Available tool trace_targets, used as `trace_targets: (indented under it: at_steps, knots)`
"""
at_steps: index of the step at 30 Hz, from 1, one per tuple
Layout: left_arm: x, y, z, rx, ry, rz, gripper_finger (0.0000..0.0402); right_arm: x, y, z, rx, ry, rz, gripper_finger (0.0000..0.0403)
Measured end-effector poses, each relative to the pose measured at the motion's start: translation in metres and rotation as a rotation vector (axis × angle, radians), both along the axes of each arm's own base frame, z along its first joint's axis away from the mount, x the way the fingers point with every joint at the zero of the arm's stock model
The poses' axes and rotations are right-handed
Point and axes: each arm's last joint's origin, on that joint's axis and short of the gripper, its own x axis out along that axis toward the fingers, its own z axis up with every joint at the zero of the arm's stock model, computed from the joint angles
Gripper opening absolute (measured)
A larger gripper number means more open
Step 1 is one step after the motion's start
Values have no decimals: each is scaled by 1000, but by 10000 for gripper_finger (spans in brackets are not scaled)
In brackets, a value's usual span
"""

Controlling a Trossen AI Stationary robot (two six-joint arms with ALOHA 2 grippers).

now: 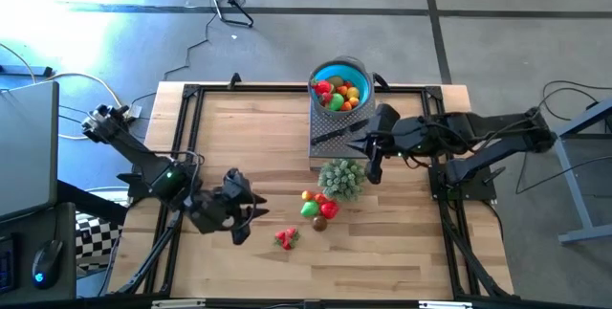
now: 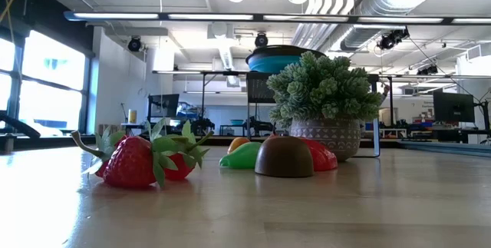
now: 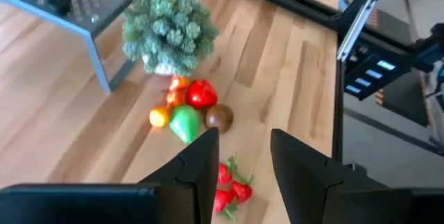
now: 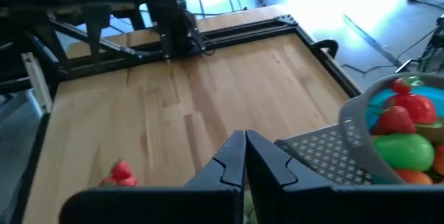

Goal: Pick & Place Fruit
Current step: Put the red strawberry into the blue strainer bowl

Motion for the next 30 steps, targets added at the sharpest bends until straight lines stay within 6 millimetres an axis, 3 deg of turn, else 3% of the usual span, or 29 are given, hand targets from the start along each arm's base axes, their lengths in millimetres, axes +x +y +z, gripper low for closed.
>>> trace_targets:
  at_steps: [13,19,30]
  knots:
    - [20,-25,-29,-168,64,109,127,6,13,-10,-1,57,45,4]
    - [33,-37,-44,-233,97,97,127,4,16,-12,-10,83,60,4]
    - [39,-51,-65,-363,245,75,127,5,18,-15,-28,114,70,4]
